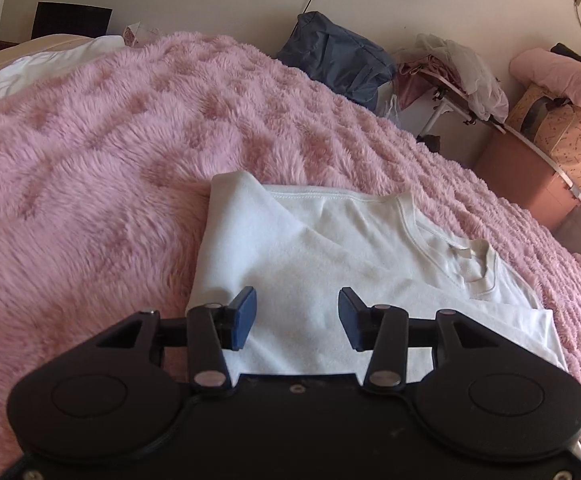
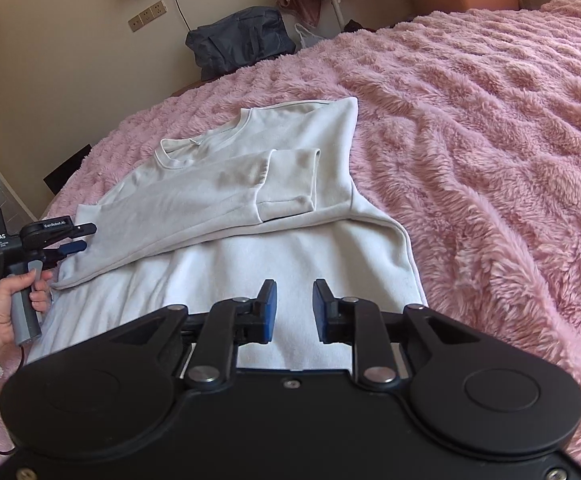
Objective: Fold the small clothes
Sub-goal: 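Regrasp the side edge with the right tool and fold it inward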
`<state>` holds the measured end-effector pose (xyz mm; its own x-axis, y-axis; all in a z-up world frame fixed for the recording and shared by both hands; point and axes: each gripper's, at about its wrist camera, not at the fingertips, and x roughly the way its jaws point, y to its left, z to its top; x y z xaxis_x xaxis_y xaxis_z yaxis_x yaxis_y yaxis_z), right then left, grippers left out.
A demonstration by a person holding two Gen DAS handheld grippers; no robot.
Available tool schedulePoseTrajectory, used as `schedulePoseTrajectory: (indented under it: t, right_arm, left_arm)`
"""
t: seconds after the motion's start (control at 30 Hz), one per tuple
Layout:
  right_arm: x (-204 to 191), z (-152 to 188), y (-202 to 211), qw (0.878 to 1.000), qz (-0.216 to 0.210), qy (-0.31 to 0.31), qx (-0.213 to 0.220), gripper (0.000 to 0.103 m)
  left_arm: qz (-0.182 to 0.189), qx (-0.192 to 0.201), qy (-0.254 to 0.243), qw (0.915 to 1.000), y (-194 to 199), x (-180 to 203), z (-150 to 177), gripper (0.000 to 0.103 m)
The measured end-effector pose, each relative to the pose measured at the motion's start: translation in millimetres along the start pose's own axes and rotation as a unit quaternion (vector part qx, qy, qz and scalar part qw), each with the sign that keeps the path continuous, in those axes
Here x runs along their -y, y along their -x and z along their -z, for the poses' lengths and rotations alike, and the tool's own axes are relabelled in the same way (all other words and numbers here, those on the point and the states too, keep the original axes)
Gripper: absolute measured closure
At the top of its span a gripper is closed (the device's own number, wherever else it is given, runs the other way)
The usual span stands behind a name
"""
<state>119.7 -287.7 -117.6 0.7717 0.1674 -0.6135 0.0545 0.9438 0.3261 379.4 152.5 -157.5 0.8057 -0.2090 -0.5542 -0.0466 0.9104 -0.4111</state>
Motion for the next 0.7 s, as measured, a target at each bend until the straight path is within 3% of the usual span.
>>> schedulePoseTrajectory:
  t: [0.13,0.23,0.3,0.53,0.57,0.63,0.7]
  right_arm:
    - [-6.2,-19.1,-15.9,0.999,-0.010,0.020,0.038,0.081]
    - [-8.4,-44.9,-43.0,0.997,-0.010,0.023,0.072,0.068]
    - [-5.9,-59.9,-63.1,0.996,-0.003,0.013,0.086,0.067]
    - [23.5,-82.3,-135.1,0.994,-0.011,-0.089,0.061,0.065]
    - [24.3,-81.2,-141.1,0.994,-0.014,-0.092,0.056,0.071]
    - [24.6,-79.9,-149.3,0.995,-0.023,-0.091,0.044,0.097]
    - [22.7,-78.4,-151.6,0.996,-0.019,-0.081,0.041,0.097]
  left_arm:
    - [0.022,0.040,0.001,0.9990,11.2,-11.2,-17.5,0.054]
    - [0.035,0.026,0.017,0.9989,-5.9,-21.3,-33.8,0.054]
    - [0.034,0.011,0.030,0.9989,-21.4,-27.3,-40.1,0.054]
    - [0.018,-0.016,0.041,0.9989,-55.3,-41.7,-37.1,0.054]
    - [0.014,-0.018,0.035,0.9991,-59.1,-40.5,-36.0,0.054]
    - [0.009,-0.020,0.025,0.9994,-64.1,-38.8,-35.6,0.054]
    - [0.011,-0.017,0.033,0.9992,-63.1,-38.5,-38.2,0.054]
